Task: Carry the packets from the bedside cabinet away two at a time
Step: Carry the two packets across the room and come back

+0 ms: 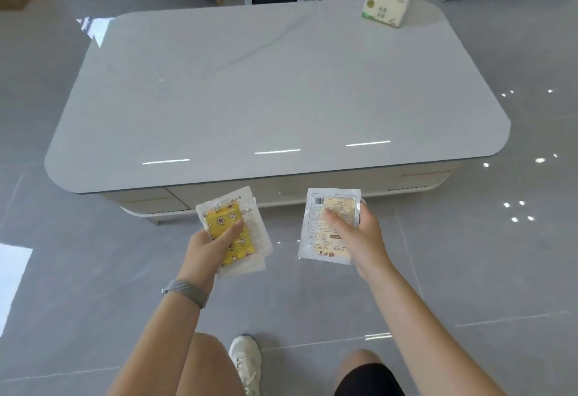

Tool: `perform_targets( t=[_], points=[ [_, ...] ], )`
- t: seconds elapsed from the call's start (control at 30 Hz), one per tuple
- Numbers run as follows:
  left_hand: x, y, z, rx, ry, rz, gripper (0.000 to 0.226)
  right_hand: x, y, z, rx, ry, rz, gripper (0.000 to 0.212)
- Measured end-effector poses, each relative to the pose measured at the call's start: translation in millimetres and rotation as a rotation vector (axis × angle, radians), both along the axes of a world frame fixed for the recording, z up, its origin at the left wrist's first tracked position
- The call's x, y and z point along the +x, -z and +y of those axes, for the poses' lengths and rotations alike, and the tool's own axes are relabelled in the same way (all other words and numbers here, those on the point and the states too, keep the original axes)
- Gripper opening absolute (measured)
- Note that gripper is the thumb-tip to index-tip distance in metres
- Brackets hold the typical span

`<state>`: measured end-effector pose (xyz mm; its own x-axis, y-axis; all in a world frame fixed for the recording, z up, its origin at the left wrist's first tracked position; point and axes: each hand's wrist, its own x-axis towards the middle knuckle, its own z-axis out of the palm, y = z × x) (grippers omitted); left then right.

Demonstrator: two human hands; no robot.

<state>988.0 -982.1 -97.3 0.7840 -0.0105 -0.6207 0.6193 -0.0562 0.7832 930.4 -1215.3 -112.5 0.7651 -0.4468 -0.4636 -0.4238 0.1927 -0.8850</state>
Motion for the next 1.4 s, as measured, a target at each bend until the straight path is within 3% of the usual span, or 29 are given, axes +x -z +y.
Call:
perform_targets(
  t=[0.37, 0.53, 0.7, 0.8, 1.2, 1.27, 1.4],
  points=[
    [46.4, 111.7, -22.0, -0.032, 0.096, -0.253, 0.004, 89.4, 172.5, 8.9, -0.041, -0.316, -0.068, 0.061],
    [33.3, 136.3, -14.8, -0.101, 0.039, -0.270, 0.014, 128.1, 203.0, 6.1, -0.165, -0.465, 0.000, 0.033],
    [16.9, 133.4, 2.4, -0.106, -0.002, -0.297, 0.016, 140.0, 204.4, 9.0, -0.176, -0.565, 0.101, 0.035],
    [18.6, 130.9, 12.0, -0.101, -0.040, -0.323, 0.017, 148.6, 204.8, 11.2, -0.170, -0.614, 0.152, 0.023],
    [37.7, 127.7, 19.4, -0.119, -0.123, -0.392, 0.006, 136.1, 210.6, 9.1, -0.332, -0.756, 0.127, 0.019],
    [41.3, 125.0, 18.6, -0.142, -0.148, -0.402, 0.005, 123.7, 220.7, 9.2, -0.340, -0.754, 0.111, 0.028],
    [41.0, 124.2, 15.1, -0.146, -0.162, -0.420, 0.006, 96.0, 235.9, 10.2, -0.579, -0.826, 0.098, 0.065]
  ],
)
